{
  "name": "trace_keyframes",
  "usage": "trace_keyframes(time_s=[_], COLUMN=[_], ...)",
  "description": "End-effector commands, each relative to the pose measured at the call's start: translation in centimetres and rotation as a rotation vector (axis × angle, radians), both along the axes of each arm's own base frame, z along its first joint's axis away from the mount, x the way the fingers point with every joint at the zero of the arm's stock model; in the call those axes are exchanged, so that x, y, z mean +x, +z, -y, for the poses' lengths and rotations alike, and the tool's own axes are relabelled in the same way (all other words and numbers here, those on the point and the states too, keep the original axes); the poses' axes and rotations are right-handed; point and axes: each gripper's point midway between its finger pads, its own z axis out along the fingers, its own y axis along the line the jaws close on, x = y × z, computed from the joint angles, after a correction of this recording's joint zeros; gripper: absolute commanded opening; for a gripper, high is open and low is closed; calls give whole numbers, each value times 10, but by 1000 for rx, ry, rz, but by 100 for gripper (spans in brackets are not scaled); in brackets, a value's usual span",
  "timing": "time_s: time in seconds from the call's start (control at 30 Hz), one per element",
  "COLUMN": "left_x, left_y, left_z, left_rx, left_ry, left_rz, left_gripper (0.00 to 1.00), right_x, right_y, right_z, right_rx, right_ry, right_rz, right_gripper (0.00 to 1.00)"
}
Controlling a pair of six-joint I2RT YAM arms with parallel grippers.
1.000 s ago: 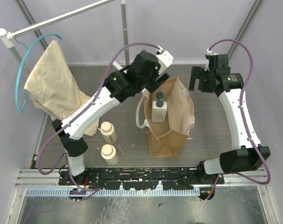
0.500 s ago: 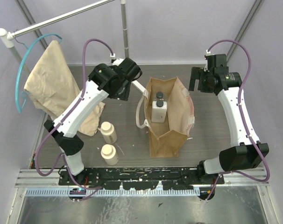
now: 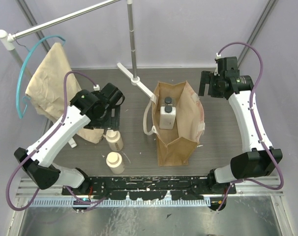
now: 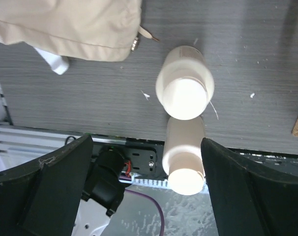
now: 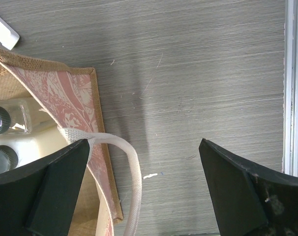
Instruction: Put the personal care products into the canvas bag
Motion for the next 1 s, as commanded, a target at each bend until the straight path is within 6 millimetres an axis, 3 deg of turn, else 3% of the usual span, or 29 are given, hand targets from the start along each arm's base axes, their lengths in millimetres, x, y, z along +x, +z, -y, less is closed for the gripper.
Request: trace_keyframes(time_s=[0.0,0.17,0.7,0.97], left_x=[8,9,4,0], left_y=[-17,-33,-103,-129], left_z=[34,45,32,30], left_rx=[-152,-188,-138,-140], left_ry=[-40,-95,-101,-125], left_rz=[7,-15,-164,-211], left_gripper=[98,98,98,98], right_x=[5,4,-3,-4], right_y=[10,12,15,17], right_z=[-1,-1,-1,0], right_rx=[4,5,7,7], right_ry=[7,6,10,11], right_rz=[39,45,53,61], right_gripper=[100,100,100,100])
